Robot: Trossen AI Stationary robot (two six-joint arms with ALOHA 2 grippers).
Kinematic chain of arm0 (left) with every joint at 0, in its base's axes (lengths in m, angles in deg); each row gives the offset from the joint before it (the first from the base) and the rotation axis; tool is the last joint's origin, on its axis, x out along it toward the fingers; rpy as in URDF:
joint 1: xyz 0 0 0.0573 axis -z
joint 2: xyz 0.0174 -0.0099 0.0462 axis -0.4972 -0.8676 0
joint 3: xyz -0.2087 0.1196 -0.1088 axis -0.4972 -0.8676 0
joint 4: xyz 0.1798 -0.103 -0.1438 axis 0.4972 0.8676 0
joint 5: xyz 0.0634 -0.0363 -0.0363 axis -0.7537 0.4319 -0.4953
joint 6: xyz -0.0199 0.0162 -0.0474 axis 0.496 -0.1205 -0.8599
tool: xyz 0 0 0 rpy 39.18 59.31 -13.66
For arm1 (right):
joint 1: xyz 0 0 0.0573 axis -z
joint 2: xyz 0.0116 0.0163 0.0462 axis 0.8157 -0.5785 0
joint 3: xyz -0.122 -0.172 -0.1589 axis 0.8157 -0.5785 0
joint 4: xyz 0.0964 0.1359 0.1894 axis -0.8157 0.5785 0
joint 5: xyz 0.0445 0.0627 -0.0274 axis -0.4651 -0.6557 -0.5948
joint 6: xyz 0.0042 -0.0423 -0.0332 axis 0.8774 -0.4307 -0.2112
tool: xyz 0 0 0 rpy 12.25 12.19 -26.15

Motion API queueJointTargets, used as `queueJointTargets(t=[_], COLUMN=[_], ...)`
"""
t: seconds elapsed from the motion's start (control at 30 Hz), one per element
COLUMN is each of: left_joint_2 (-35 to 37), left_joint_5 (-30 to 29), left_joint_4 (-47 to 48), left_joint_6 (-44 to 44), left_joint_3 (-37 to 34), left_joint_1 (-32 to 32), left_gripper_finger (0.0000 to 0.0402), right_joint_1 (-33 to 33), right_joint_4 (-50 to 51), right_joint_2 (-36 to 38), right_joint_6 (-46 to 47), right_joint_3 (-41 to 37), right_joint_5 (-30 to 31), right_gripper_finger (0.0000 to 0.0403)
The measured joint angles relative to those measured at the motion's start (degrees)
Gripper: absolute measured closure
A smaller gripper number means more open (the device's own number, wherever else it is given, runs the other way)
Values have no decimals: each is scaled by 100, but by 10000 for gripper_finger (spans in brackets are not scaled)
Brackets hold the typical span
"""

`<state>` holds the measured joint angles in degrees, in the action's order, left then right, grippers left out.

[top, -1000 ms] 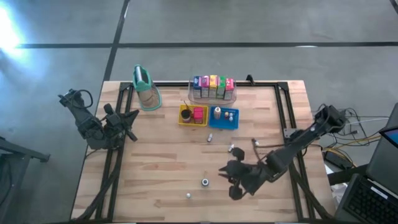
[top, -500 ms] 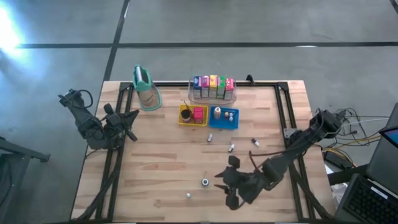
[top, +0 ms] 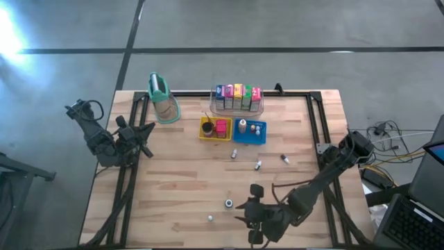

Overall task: Pick & Place Kitchen Items
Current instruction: Put the large black food coloring bottle into the blue bin

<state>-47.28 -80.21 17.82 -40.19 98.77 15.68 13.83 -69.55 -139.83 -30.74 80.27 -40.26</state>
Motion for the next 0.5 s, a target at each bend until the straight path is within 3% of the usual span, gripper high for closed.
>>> queueJointTargets(t=[0.5], left_joint_2=[-4], left_joint_5=[0], left_joint_4=[0], left_joint_6=[0], left_joint_3=[0], left_joint_1=[2], left_gripper_finger=[387], right_joint_1=[-58], right_joint_4=[219], right_joint_2=[-523], right_joint_6=[564], right_joint_3=[279], right_joint_5=[-105], right_gripper_finger=[220])
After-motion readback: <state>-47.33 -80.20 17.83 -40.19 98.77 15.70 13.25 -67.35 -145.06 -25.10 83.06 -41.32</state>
